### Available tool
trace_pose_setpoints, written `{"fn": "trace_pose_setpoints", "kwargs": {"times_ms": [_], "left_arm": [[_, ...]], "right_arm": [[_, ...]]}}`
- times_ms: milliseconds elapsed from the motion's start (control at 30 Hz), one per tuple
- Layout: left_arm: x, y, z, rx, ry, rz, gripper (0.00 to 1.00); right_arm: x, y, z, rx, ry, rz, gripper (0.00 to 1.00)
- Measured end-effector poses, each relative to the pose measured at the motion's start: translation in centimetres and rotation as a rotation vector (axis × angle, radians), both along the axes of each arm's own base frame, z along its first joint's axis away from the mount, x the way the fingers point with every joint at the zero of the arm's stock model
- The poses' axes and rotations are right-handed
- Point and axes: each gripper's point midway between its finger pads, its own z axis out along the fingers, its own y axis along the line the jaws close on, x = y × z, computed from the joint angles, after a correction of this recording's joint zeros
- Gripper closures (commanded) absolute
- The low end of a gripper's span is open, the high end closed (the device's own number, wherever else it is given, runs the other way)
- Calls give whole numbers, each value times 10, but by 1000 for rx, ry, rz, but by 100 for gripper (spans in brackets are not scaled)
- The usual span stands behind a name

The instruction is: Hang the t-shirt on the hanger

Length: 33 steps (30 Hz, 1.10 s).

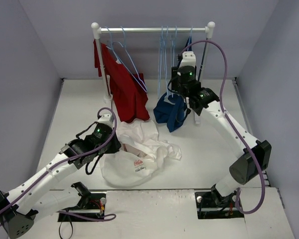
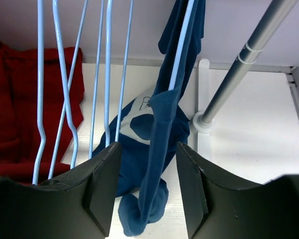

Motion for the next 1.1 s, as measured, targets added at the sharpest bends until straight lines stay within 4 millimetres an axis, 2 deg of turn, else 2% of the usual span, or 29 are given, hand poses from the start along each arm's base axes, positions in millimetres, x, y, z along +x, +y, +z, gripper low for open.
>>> {"fn": "trace_pose_setpoints", "kwargs": {"times_ms": [200,433,600,833,1000,1100], "left_arm": [[-1,0,-2,2,3,-1,100],[-2,1,-7,10,15,-2,100],[-2,1,-7,10,15,-2,100],[-3,1,-7,9,16,-4,100],[-3,0,-7,7,18,-7,100],[-3,0,-7,7,20,-8,100]], "right_arm": [[4,9,-10,14,25,37,56],[4,10,-6,22,19,39,56],[4,10,13,36,-16,44,62],[6,10,49,57,-89,56,63],[12,10,58,65,-105,65,63],[20,13,53,64,-98,68,63]]}}
